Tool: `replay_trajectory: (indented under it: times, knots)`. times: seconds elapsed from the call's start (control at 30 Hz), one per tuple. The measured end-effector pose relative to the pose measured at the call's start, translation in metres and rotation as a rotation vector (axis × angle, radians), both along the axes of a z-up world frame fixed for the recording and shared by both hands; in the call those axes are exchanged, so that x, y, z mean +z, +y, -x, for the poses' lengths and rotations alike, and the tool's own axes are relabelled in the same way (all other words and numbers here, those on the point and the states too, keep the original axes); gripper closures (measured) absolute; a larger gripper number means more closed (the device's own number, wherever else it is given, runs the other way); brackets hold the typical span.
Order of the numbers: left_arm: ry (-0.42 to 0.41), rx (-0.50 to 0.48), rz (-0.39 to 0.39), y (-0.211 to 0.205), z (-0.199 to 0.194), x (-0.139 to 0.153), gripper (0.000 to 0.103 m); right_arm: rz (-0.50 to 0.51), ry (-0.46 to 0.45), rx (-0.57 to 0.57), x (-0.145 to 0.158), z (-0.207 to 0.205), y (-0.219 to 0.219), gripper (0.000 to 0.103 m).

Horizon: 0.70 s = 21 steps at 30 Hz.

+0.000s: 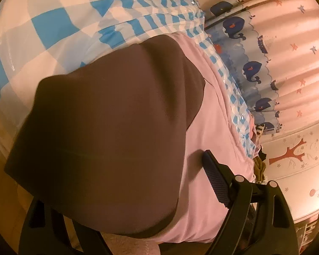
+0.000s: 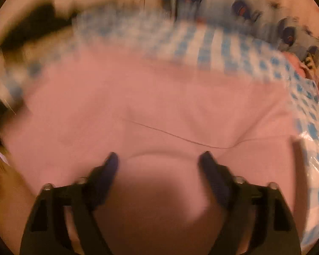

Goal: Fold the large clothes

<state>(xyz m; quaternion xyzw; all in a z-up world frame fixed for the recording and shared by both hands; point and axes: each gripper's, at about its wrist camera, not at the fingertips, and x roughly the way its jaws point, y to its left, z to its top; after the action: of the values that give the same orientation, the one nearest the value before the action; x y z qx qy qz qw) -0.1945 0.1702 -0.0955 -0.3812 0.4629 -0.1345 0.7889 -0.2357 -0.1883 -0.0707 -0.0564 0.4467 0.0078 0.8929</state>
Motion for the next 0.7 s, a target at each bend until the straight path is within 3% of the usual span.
replay_trajectory:
  times: [0.07, 0.23, 0.3, 0.37, 0.47, 0.63, 0.7]
  knots:
    - [-0.012, -0.008, -0.019, -0.002, 0.001, 0.001, 0.025, 0.012, -0.017, 0.002, 0.005, 0.006, 0.002, 0.024]
    - [-0.016, 0.0, -0.037, -0.004, -0.003, -0.003, 0.023, 0.019, -0.174, -0.03, 0.046, 0.013, 0.007, 0.021]
    - [-0.013, 0.015, -0.028, -0.004, -0.005, -0.005, 0.019, 0.071, -0.122, -0.028, 0.036, -0.002, 0.016, 0.014]
    - [-0.013, 0.023, -0.023, -0.005, -0.006, -0.004, 0.018, 0.095, 0.0, -0.018, 0.003, -0.029, 0.022, 0.011]
    - [-0.022, 0.017, -0.03, -0.007, -0.008, -0.002, 0.018, 0.075, 0.012, -0.029, -0.007, -0.034, 0.019, 0.009]
    - [-0.021, 0.022, -0.036, -0.005, -0.01, -0.005, 0.017, 0.03, -0.09, -0.044, 0.027, -0.014, 0.017, 0.01]
    - [-0.027, 0.031, -0.043, -0.007, -0.01, -0.004, 0.016, 0.044, 0.015, -0.034, 0.005, -0.022, 0.019, 0.006]
